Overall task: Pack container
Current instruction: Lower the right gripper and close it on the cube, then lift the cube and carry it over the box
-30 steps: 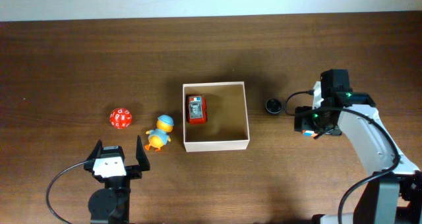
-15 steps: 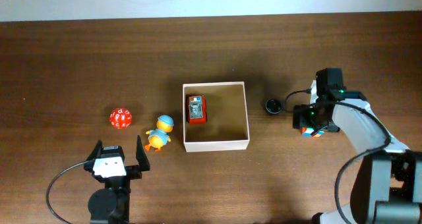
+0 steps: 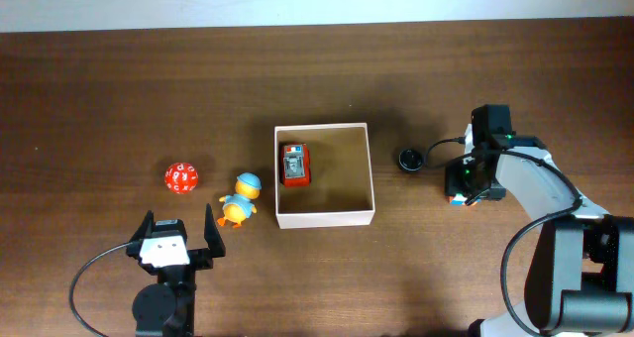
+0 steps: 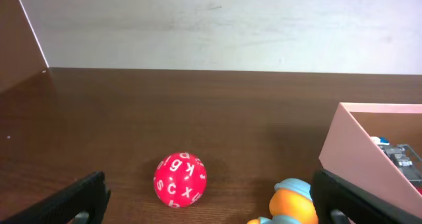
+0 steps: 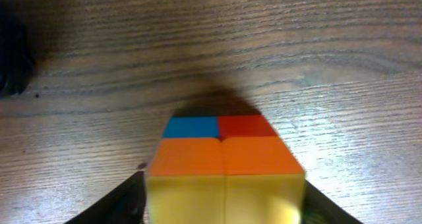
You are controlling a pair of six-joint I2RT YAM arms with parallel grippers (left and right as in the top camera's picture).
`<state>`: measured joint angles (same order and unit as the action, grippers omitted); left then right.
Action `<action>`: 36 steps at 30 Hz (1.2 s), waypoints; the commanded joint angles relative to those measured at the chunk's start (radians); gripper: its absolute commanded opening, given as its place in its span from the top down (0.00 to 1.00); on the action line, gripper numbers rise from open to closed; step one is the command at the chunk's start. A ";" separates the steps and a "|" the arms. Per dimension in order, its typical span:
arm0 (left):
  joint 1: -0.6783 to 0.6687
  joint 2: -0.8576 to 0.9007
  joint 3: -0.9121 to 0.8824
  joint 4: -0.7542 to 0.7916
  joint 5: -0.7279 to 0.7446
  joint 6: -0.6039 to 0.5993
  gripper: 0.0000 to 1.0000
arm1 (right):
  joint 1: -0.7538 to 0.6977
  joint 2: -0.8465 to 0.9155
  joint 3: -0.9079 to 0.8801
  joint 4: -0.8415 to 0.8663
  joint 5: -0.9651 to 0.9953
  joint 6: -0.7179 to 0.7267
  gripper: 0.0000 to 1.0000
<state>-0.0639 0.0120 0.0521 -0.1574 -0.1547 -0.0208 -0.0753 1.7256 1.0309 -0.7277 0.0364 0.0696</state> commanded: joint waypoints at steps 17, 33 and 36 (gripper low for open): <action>0.006 -0.006 -0.005 0.002 -0.007 -0.009 0.01 | -0.005 0.009 -0.002 0.027 0.009 -0.002 0.50; 0.006 -0.006 -0.005 0.002 -0.007 -0.009 0.01 | -0.005 -0.009 0.204 -0.077 -0.113 -0.011 0.50; 0.006 -0.006 -0.005 0.002 -0.007 -0.009 0.01 | -0.004 -0.020 0.293 -0.142 -0.152 -0.017 0.50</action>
<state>-0.0639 0.0120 0.0521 -0.1570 -0.1547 -0.0208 -0.0753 1.7290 1.2243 -0.8314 -0.0452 0.0666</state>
